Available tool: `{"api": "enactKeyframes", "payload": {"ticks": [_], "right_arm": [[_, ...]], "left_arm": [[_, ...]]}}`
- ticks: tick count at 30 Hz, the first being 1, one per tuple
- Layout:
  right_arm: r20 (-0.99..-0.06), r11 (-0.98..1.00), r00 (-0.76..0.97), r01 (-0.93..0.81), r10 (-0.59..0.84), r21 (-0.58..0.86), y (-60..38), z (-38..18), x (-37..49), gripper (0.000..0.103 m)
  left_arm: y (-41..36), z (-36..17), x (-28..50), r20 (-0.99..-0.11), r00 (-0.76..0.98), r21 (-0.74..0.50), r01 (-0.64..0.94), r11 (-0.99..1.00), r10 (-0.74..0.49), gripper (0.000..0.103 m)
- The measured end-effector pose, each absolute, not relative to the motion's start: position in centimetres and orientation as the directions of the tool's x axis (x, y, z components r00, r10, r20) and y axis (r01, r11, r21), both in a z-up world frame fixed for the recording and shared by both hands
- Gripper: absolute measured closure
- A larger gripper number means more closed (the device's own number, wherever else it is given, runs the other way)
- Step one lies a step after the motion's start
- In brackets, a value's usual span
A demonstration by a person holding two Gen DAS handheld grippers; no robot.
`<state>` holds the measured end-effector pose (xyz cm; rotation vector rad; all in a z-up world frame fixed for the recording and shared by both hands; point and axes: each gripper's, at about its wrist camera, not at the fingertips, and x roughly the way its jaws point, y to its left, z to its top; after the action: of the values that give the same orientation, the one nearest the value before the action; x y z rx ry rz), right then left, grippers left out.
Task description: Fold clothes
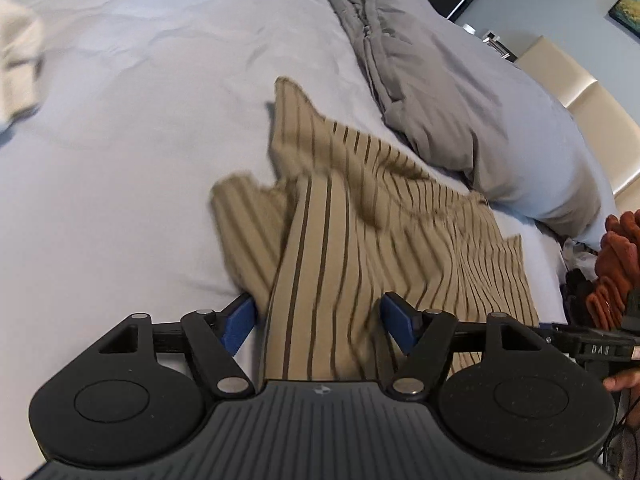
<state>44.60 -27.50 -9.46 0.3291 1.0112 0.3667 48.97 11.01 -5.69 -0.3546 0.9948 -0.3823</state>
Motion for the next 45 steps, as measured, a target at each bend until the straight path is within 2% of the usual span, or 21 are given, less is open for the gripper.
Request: {"api": "enactKeyframes", "payload": {"ticks": [2,8,9,10,11,12,13,14,15,17,22,33,39,45], "right_arm": [[-0.753,0.895,0.490,-0.167,0.439,0.413,-26.9,-9.3,45.5,0.034],[-0.741,0.904,0.519,-0.231,0.426,0.358,-24.9,-8.9,48.2,0.037],[-0.738,0.905,0.524,-0.242,0.424,0.349,-24.6,-8.8,48.6,0.039],[-0.736,0.906,0.529,-0.252,0.423,0.339,-24.2,-8.7,49.1,0.048],[-0.734,0.907,0.534,-0.262,0.421,0.329,-23.9,-8.7,49.5,0.066],[-0.731,0.908,0.539,-0.273,0.419,0.319,-23.6,-8.6,50.0,0.080],[-0.728,0.908,0.543,-0.283,0.417,0.309,-23.3,-8.5,50.4,0.089],[-0.726,0.908,0.548,-0.293,0.416,0.299,-22.9,-8.5,50.8,0.092],[-0.723,0.908,0.553,-0.302,0.414,0.289,-22.6,-8.4,51.3,0.094],[-0.717,0.908,0.563,-0.322,0.411,0.268,-22.0,-8.2,52.2,0.096],[-0.682,0.881,0.570,-0.393,0.458,0.262,-22.0,-3.8,50.4,0.097],[-0.644,0.783,0.503,-0.565,0.576,0.260,-21.7,5.5,38.6,0.097],[-0.665,0.756,0.443,-0.585,0.601,0.294,-22.7,6.1,30.1,0.097],[-0.697,0.746,0.366,-0.553,0.617,0.371,-23.5,2.9,23.7,0.097]], "left_arm": [[10.6,-5.9,50.2,-0.725,0.505,-0.450,0.168,0.877,-0.469,0.031],[9.1,-6.4,53.0,-0.692,0.561,-0.420,0.196,0.886,-0.453,0.033],[8.5,-6.5,53.1,-0.686,0.577,-0.407,0.201,0.891,-0.443,0.039],[8.0,-6.5,53.1,-0.680,0.591,-0.393,0.206,0.896,-0.434,0.049],[7.3,-6.7,53.1,-0.679,0.593,-0.377,0.224,0.899,-0.432,0.054],[6.7,-6.8,53.2,-0.678,0.595,-0.361,0.241,0.901,-0.431,0.071],[6.3,-6.8,53.3,-0.681,0.592,-0.353,0.252,0.901,-0.432,0.084],[5.9,-6.7,53.4,-0.683,0.589,-0.345,0.262,0.901,-0.432,0.088],[5.8,-6.5,53.5,-0.685,0.586,-0.341,0.266,0.901,-0.433,0.097],[5.7,-5.6,53.2,-0.677,0.589,-0.335,0.286,0.898,-0.441,0.098],[5.4,-1.5,51.0,-0.638,0.591,-0.328,0.372,0.868,-0.495,0.098],[4.9,9.0,39.5,-0.592,0.511,-0.300,0.579,0.758,-0.624,0.098],[5.8,10.7,30.9,-0.625,0.425,-0.321,0.625,0.712,-0.655,0.098],[6.4,8.6,24.6,-0.656,0.355,-0.392,0.594,0.703,-0.666,0.098]]}}
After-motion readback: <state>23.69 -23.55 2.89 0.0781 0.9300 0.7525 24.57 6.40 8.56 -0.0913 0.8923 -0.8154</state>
